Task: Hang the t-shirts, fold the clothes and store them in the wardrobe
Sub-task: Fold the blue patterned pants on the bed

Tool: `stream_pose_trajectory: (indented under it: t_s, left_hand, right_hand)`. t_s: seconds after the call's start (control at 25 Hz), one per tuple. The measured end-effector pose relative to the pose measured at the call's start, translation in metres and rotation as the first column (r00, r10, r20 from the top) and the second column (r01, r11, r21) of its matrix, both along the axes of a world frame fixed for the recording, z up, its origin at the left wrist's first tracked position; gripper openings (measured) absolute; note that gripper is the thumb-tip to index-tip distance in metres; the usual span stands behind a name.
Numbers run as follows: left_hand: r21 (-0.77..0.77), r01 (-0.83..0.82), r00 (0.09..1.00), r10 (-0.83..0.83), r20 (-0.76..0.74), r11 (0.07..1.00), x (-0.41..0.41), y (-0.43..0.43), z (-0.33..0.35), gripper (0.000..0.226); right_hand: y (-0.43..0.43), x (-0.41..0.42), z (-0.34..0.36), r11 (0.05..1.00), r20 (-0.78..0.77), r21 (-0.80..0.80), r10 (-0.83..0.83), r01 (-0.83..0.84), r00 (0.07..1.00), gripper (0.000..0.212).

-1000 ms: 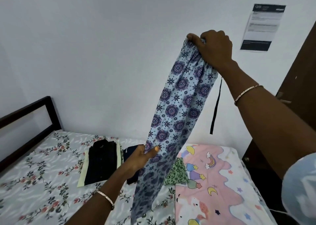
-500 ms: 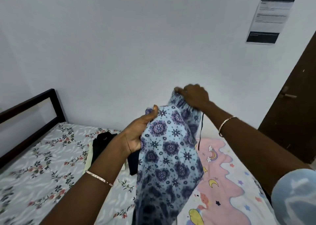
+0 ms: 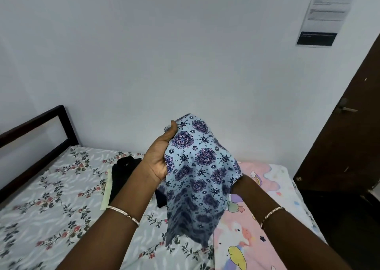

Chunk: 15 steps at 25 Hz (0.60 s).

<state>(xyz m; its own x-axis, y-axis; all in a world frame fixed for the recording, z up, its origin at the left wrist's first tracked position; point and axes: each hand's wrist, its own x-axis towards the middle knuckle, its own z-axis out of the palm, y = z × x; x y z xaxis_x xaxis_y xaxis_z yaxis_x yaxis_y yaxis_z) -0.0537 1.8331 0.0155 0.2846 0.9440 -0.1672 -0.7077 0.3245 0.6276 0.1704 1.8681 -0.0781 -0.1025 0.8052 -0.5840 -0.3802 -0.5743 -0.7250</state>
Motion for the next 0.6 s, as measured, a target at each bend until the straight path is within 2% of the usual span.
stream_pose_trajectory:
  t_s: [0.04, 0.16, 0.24, 0.32, 0.36, 0.4, 0.48, 0.56, 0.6]
  left_hand:
    - [-0.013, -0.002, 1.0, 0.002, -0.015, 1.0, 0.001, 0.0, -0.001, 0.063]
    - [-0.012, -0.039, 0.998, 0.038, -0.053, 0.999, -0.002, 0.005, -0.007, 0.061]
    - [-0.015, -0.041, 0.997, 0.04, -0.068, 0.999, -0.009, 0.011, -0.01, 0.069]
    - [-0.03, -0.021, 0.997, 0.019, -0.069, 0.999, -0.015, 0.013, -0.008, 0.078]
    - [-0.023, -0.023, 0.996, 0.021, -0.082, 0.999, -0.017, 0.013, -0.005, 0.071]
    - [0.0, -0.034, 0.994, 0.034, -0.107, 0.999, -0.02, 0.014, -0.003, 0.06]
    - [0.019, -0.047, 0.984, 0.05, -0.172, 0.999, -0.028, 0.014, 0.003, 0.043]
    - [0.003, -0.052, 0.963, 0.051, -0.263, 0.999, -0.037, 0.017, 0.005, 0.043]
    - [-0.006, -0.058, 0.949, 0.053, -0.311, 0.998, -0.043, 0.019, 0.006, 0.046]
  right_hand:
    - [0.002, 0.001, -0.016, 0.994, -0.032, -0.089, -0.065, 0.062, 0.997, 0.043]
    - [0.001, -0.016, -0.039, 0.986, -0.017, -0.159, -0.053, 0.05, 0.998, 0.057]
    - [-0.005, -0.029, -0.03, 0.997, -0.098, -0.069, -0.031, 0.025, 0.995, 0.06]
    - [-0.009, -0.033, -0.008, 0.992, -0.365, 0.125, 0.036, 0.01, 0.93, 0.064]
    - [-0.011, -0.034, 0.007, 0.978, -0.443, 0.206, 0.057, 0.039, 0.894, 0.07]
    - [-0.015, -0.034, 0.022, 0.968, -0.458, 0.245, 0.067, 0.053, 0.887, 0.074]
    - [-0.022, -0.03, 0.047, 0.929, -0.408, 0.369, 0.131, 0.031, 0.904, 0.057]
    - [-0.02, -0.024, 0.065, 0.897, -0.283, 0.437, 0.213, -0.073, 0.935, 0.027]
    - [-0.017, -0.022, 0.072, 0.89, -0.215, 0.439, 0.242, -0.127, 0.946, 0.02]
